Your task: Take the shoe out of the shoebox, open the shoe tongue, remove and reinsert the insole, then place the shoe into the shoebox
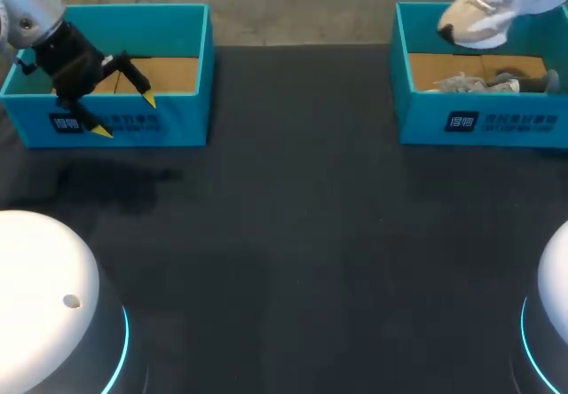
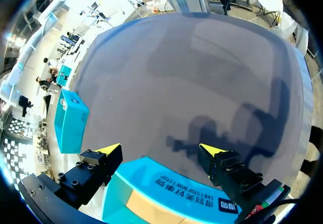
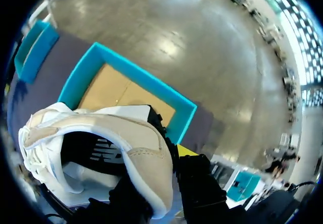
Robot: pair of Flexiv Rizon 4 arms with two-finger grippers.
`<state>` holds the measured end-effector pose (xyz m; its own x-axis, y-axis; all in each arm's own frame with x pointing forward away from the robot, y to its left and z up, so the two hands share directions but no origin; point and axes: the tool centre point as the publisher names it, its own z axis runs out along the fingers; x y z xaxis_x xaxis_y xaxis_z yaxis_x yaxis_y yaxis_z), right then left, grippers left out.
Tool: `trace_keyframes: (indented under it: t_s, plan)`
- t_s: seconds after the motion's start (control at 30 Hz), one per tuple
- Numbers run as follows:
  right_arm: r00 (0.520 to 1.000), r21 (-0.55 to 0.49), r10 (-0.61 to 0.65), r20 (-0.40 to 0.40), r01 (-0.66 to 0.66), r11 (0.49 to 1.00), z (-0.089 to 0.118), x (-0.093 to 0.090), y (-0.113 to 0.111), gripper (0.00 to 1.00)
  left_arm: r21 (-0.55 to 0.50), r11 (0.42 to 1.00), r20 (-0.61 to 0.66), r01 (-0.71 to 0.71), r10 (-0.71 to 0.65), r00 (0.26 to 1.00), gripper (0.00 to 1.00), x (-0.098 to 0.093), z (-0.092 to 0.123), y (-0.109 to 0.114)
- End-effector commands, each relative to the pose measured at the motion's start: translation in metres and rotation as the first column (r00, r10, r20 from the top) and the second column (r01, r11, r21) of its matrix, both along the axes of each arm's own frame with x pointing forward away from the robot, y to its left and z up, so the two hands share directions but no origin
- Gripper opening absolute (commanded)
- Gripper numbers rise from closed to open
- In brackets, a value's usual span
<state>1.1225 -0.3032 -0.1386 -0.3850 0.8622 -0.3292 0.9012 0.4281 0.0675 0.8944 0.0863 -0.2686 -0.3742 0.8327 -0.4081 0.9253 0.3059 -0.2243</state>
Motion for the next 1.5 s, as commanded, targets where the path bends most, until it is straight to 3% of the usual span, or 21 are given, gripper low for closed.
trace_keyframes:
  t_s: [0.03, 0.2, 0.47, 0.8, 1.03, 1.5]
  plan:
    - [0.983, 0.030, -0.184, 0.019, 0.184, 0.983, 0.003, 0.003, 0.001, 0.00, 0.003, 1.000, 0.001, 0.000, 0.000, 1.000, 1.00, -0.001, 0.001, 0.000]
    - [0.928, 0.043, -0.369, 0.049, 0.368, 0.929, -0.007, -0.007, 0.004, 0.00, 0.003, 1.000, 0.001, 0.000, 0.000, 1.000, 1.00, -0.001, 0.001, 0.000]
    - [0.894, 0.050, -0.444, 0.059, 0.441, 0.896, -0.020, -0.012, 0.000, 0.00, 0.003, 1.000, 0.001, 0.000, 0.000, 1.000, 1.00, -0.001, 0.001, 0.000]
    - [0.895, 0.052, -0.443, 0.053, 0.440, 0.896, -0.026, -0.027, -0.003, 0.00, 0.003, 1.000, 0.001, 0.000, 0.000, 1.000, 1.00, -0.001, 0.001, 0.000]
    - [0.884, 0.031, -0.468, 0.027, 0.467, 0.884, -0.049, -0.039, -0.005, 0.00, 0.003, 1.000, 0.001, 0.000, 0.000, 1.000, 1.00, -0.001, 0.001, 0.000]
    - [0.863, 0.056, -0.504, 0.015, 0.503, 0.863, -0.078, -0.039, -0.002, 0.00, 0.003, 1.000, 0.001, 0.000, 0.000, 1.000, 1.00, -0.001, 0.001, 0.000]
